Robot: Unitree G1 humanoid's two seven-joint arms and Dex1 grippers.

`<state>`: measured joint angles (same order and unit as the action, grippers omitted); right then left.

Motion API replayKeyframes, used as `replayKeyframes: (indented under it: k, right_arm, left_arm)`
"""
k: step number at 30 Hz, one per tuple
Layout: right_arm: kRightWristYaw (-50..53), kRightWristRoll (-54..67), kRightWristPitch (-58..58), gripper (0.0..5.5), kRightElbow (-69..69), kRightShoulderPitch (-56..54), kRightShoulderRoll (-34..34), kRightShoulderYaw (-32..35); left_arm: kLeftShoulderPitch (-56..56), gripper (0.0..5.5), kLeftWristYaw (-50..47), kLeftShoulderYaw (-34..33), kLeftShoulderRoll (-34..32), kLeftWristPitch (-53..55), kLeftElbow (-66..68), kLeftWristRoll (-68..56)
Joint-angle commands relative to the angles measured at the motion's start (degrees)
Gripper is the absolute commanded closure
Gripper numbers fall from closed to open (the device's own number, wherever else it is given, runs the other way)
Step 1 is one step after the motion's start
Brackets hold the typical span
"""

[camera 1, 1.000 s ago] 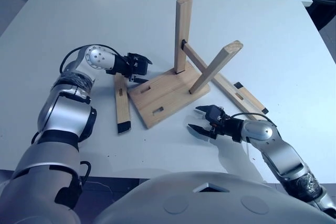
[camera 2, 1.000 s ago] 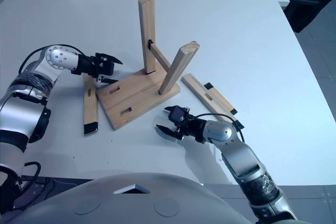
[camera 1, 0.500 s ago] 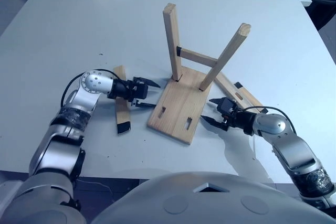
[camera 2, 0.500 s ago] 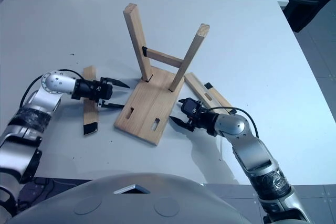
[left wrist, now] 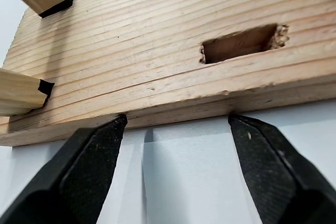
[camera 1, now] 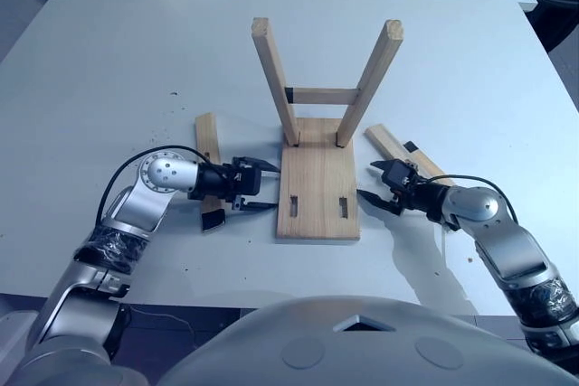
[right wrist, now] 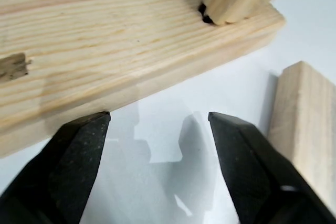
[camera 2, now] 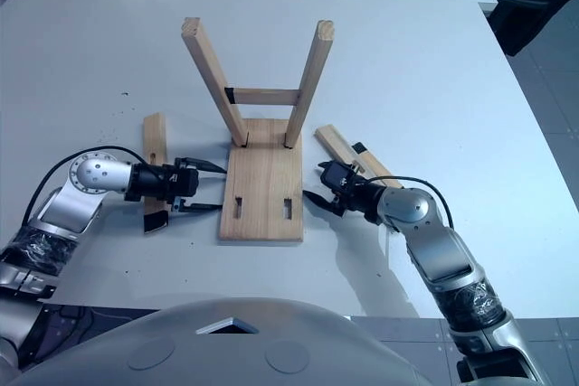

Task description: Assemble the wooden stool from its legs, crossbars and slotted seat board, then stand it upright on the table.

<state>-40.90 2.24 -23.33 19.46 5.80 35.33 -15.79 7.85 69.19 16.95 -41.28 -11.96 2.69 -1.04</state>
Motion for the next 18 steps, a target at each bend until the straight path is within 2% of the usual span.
replayKeyframes:
  k: [1, 6, 9, 14, 18]
  right_arm:
    - [-0.6, -0.3, 0.4, 2.07, -0.5, 0.0, -0.6, -1.6]
    - [-1.4, 0.4, 0.5, 2.07, 1.2, 1.1, 0.7, -0.7]
    - [-2.0, 2.5, -1.0, 2.07, 4.4, 1.9, 1.9, 2.5]
    - [-3.8, 8.6, -5.9, 2.07, 13.9, 6.5, 5.3, 10.9]
    - [-5.6, 16.9, -10.5, 2.07, 20.3, 11.3, 7.1, 21.8]
  left_arm:
    - [0.2, 1.9, -0.8, -0.3, -0.1, 0.2, -0.3, -0.3]
    - [0.1, 1.9, -0.8, -2.6, -1.3, 2.2, -2.0, -2.4]
    - [-1.8, 1.9, -0.8, -5.9, -3.0, 5.5, -6.3, -5.8]
    - [-7.3, 1.9, -2.4, -13.3, -6.4, 12.8, -16.3, -12.3]
    - [-10.6, 1.9, -8.1, -20.5, -6.4, 18.2, -20.6, -14.7]
